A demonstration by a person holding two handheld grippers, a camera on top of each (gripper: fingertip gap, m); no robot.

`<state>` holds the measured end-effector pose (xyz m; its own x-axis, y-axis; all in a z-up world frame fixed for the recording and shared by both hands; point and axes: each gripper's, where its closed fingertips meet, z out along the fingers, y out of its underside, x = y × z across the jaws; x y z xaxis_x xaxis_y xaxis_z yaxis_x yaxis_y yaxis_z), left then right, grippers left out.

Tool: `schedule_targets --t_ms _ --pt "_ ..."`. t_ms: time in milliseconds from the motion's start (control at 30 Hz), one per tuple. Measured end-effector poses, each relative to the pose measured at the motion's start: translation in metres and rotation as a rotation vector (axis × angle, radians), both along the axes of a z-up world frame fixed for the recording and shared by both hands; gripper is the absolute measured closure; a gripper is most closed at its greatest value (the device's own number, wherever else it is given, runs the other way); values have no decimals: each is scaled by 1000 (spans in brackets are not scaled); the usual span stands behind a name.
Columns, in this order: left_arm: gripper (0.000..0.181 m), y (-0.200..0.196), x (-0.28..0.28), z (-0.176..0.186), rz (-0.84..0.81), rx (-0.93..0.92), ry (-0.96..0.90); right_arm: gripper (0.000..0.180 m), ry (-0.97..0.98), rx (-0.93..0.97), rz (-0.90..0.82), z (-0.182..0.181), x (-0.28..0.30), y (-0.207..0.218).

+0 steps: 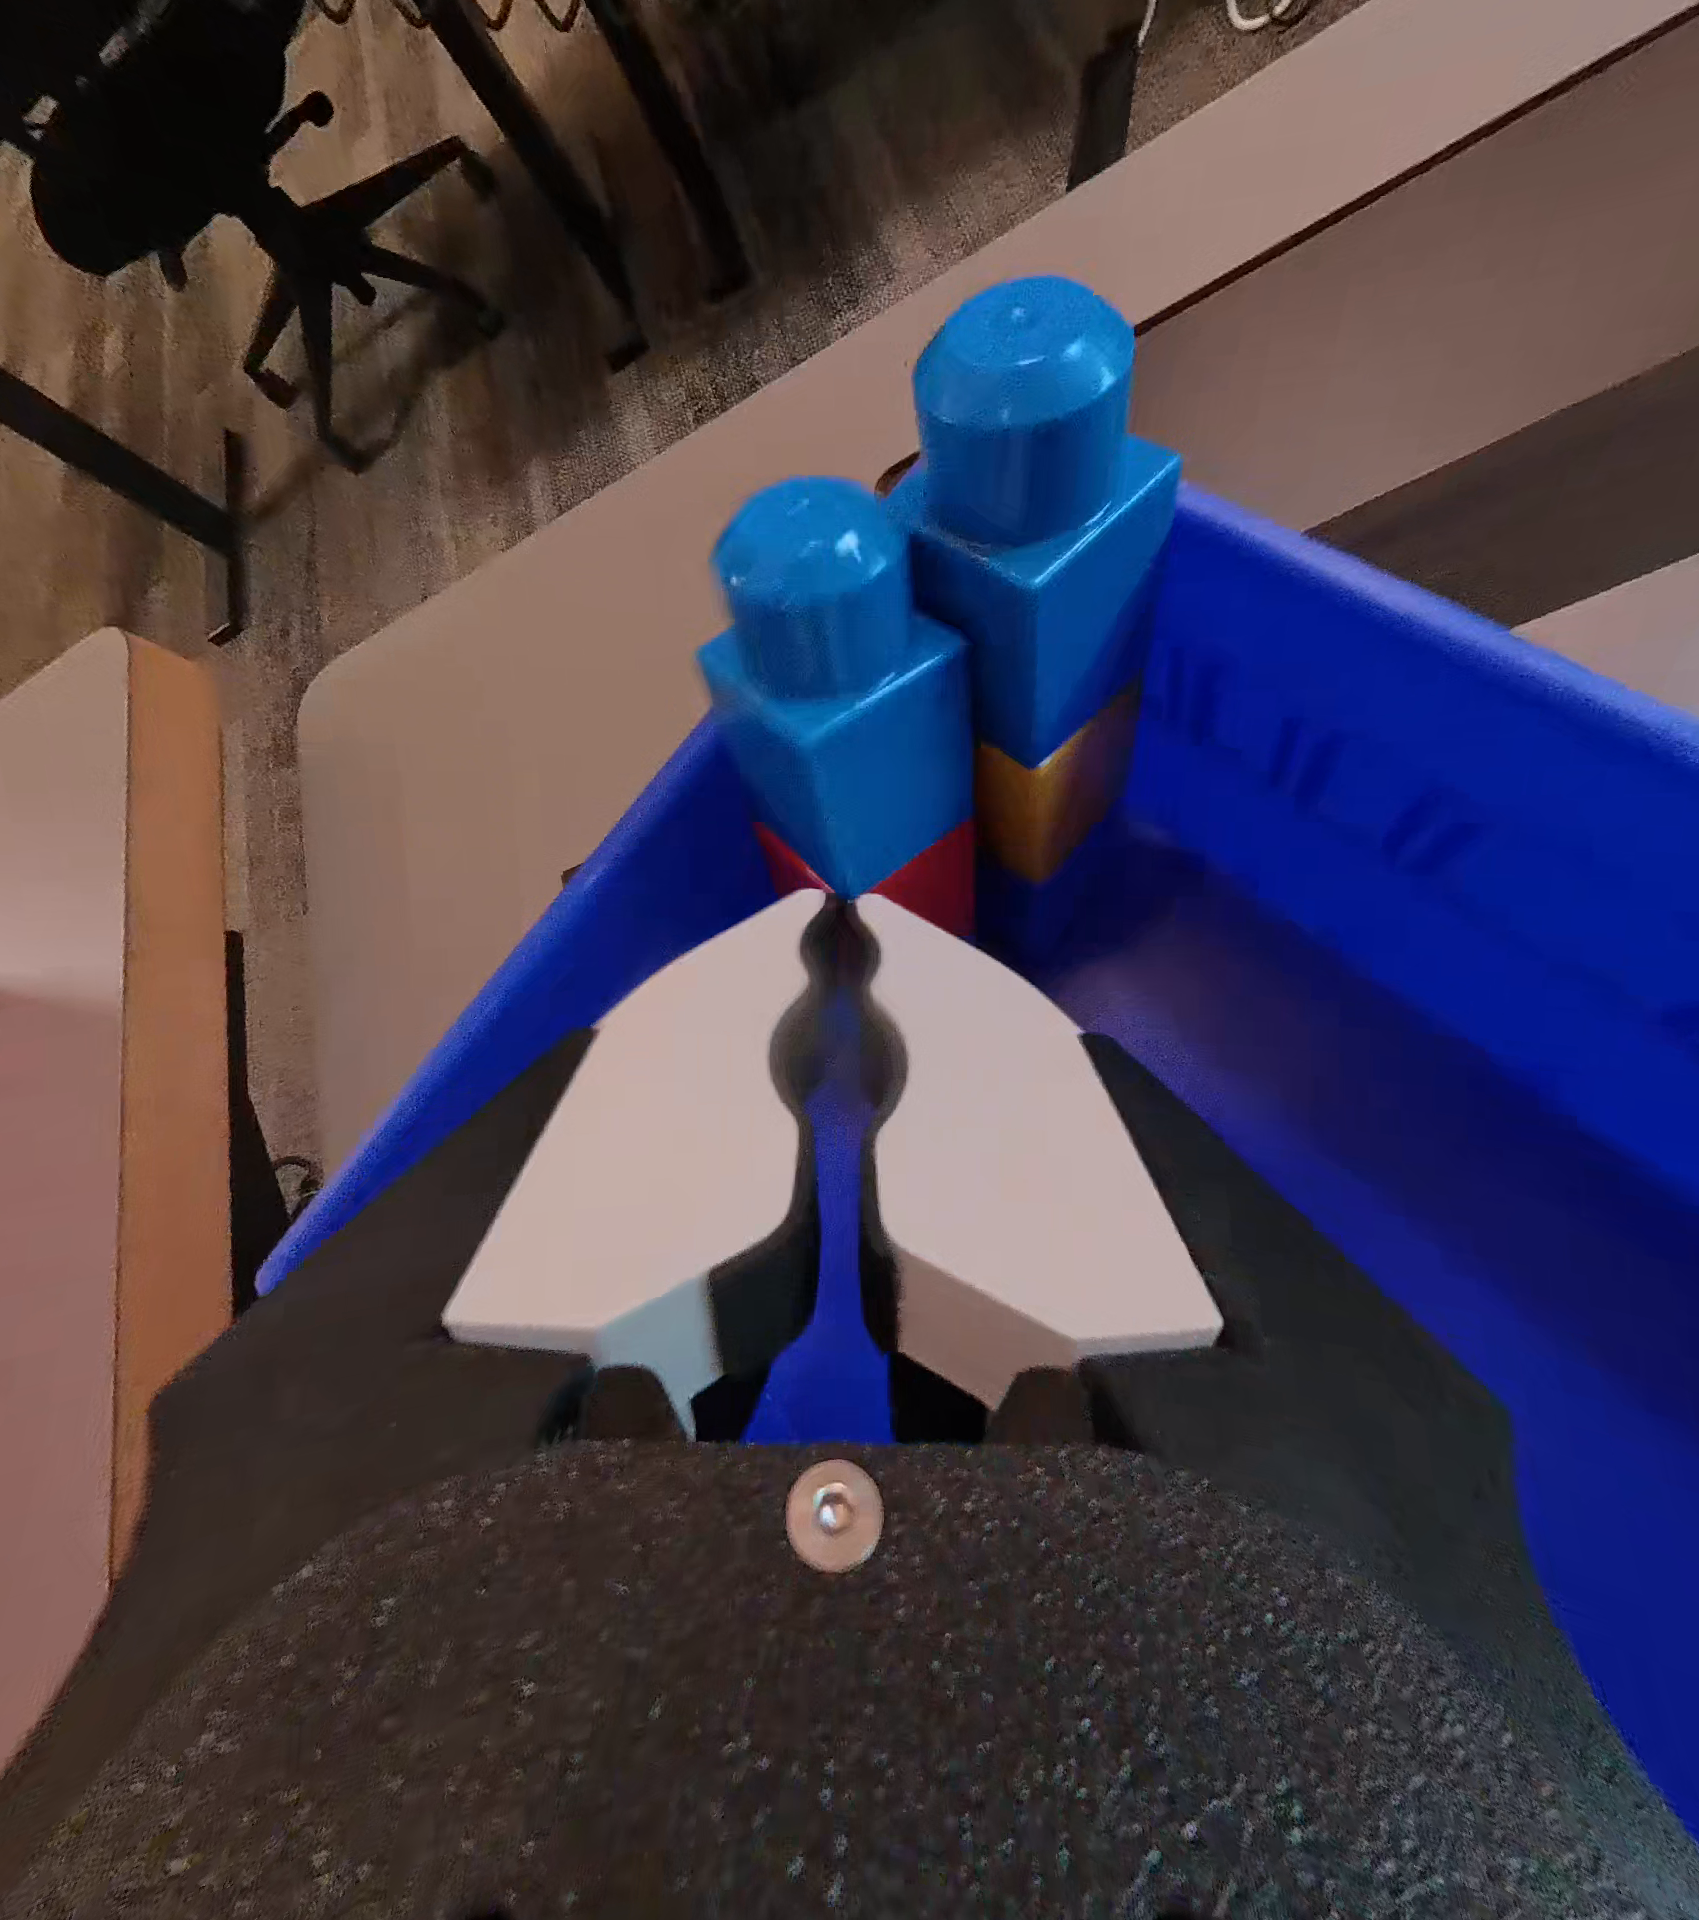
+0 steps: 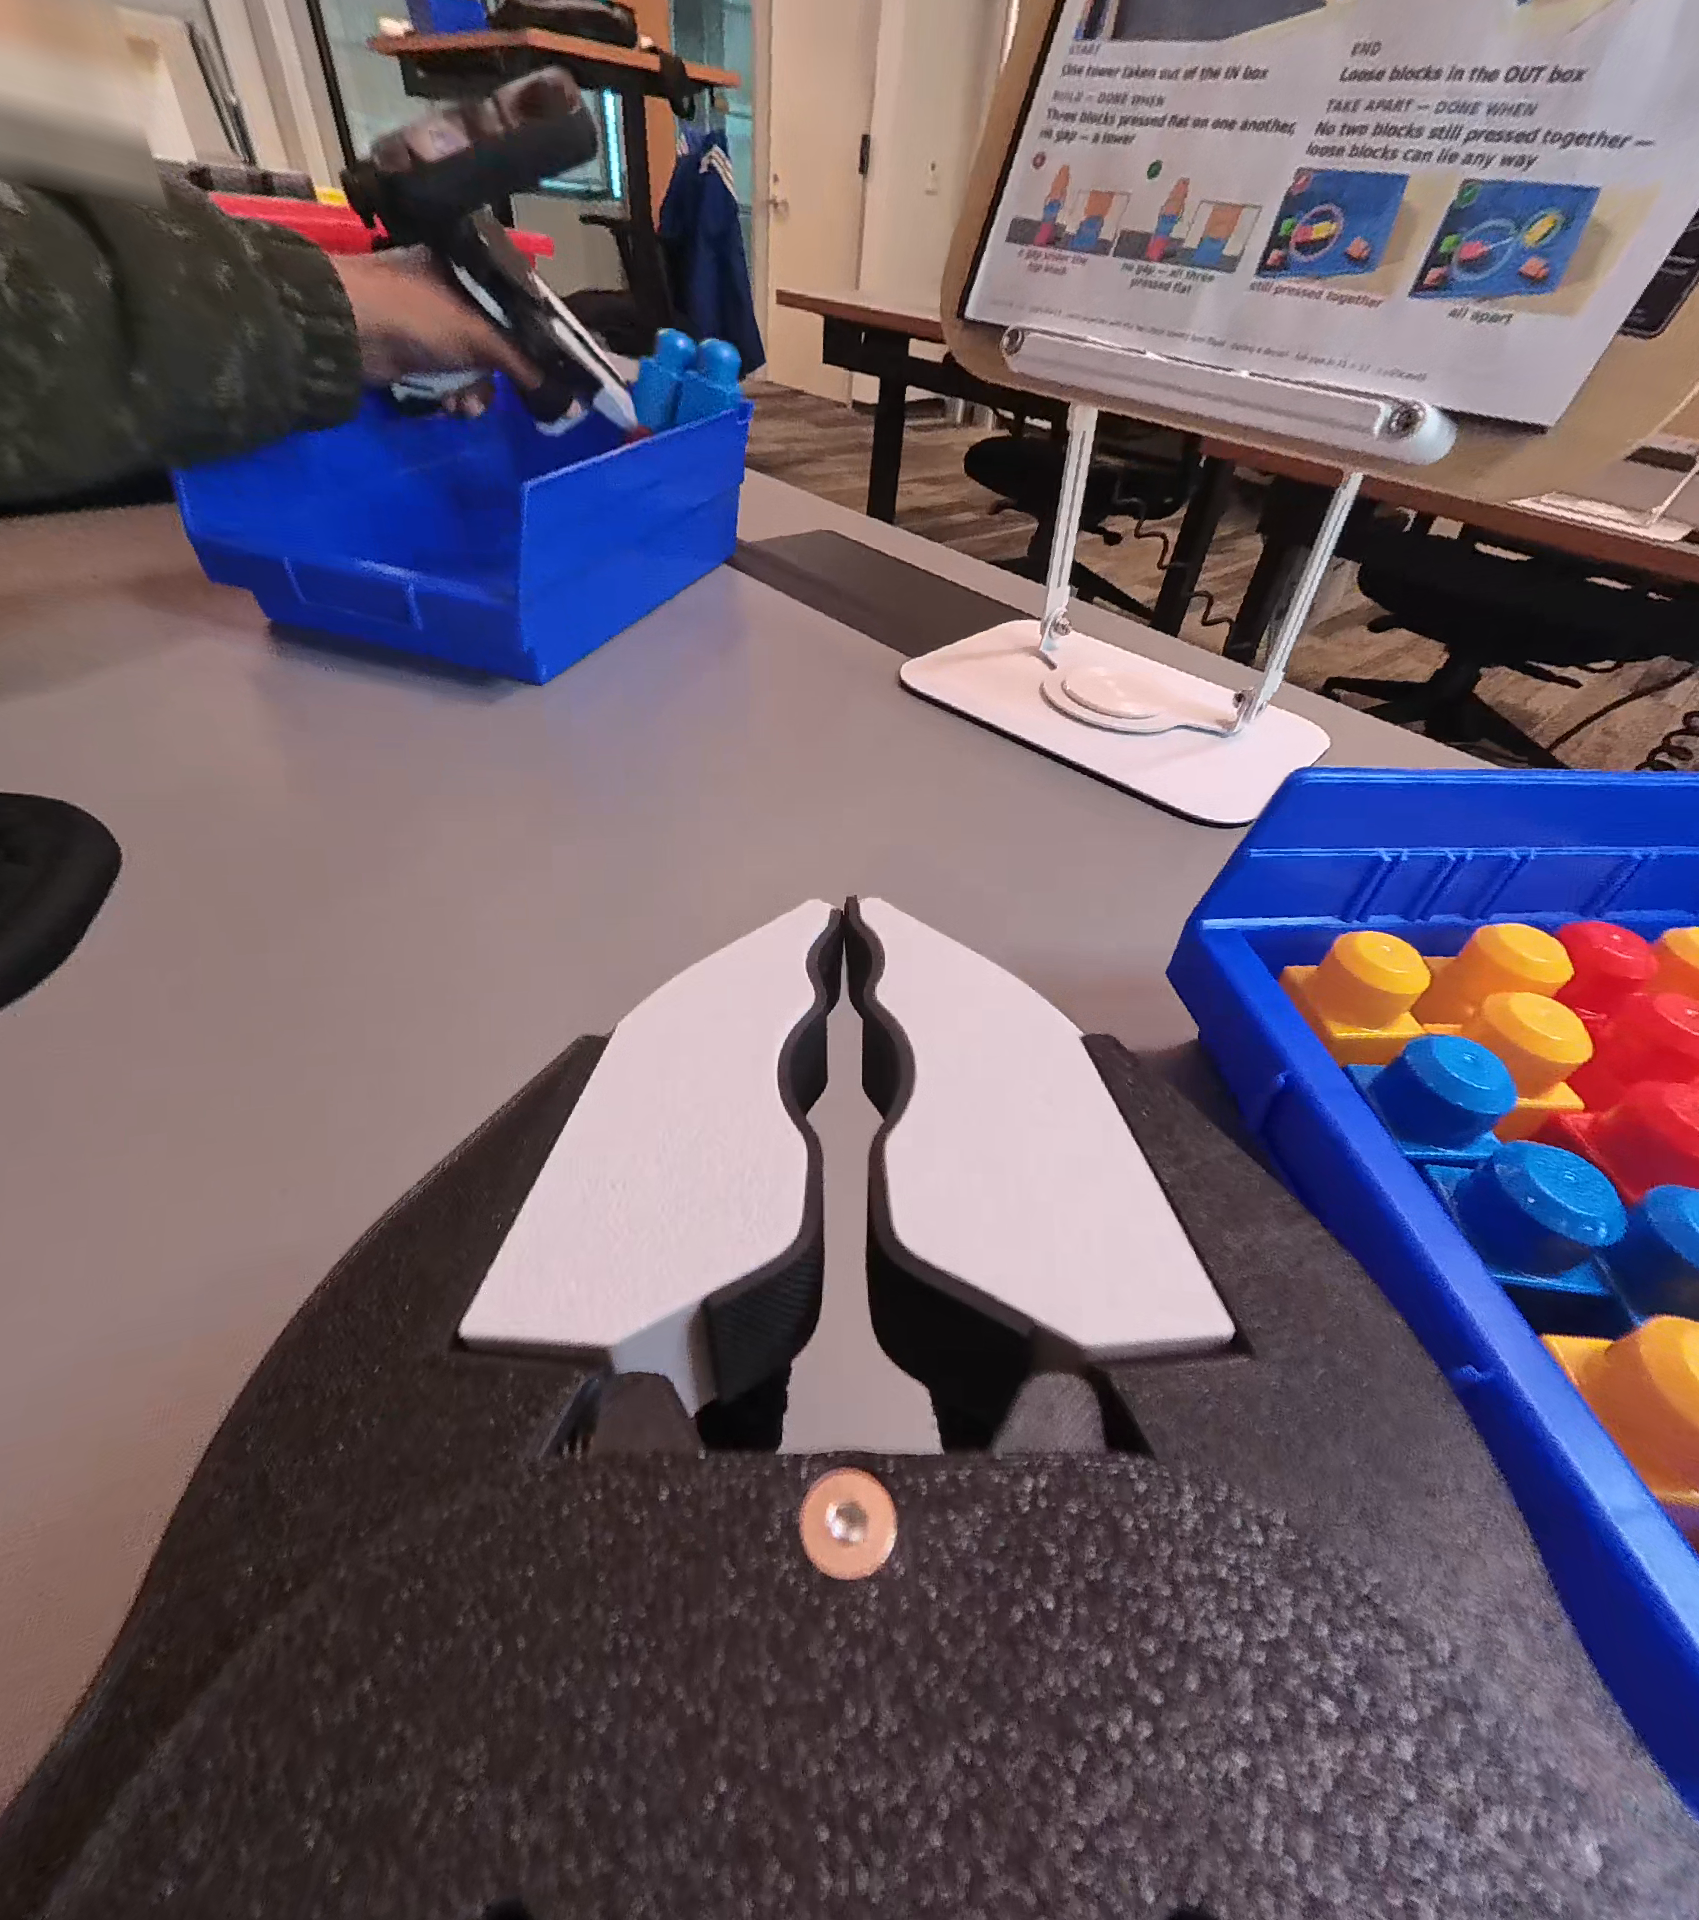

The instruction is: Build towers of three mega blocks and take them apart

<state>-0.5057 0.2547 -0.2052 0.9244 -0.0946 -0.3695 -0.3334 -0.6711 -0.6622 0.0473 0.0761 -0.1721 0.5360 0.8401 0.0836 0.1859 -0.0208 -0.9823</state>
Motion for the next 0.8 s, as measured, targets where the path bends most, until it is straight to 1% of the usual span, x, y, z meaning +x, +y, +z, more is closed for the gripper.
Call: schedule_targets --t_ms 100,233,367,467,567,633,733,800 --pt "181 -5 6 13 -21 43 -10 179 -6 -7 14 -2 -2 -1" --pt "181 -15 -4 14 -11 33 24 179 -5 0 24 -1 -4 -4" --pt "179 -17 -6 13 -17 37 21 179 -18 14 25 -1 -5 -5" --pt "160 -11 0 12 -45 36 29 179 -25 7 29 -3 -6 -6" --pt "134 -5 4 5 -59 -7 23 179 -33 8 30 -5 -6 -6" --pt "121 1 4 -1 -41 -26 16 179 -34 6 32 -6 -6 -5" --pt "112 7 5 -17 -7 -87 45 179 -36 4 32 -6 -6 -5" --pt "114 9 1 -31 22 -128 122 179 -36 -2 35 -7 -6 -5"
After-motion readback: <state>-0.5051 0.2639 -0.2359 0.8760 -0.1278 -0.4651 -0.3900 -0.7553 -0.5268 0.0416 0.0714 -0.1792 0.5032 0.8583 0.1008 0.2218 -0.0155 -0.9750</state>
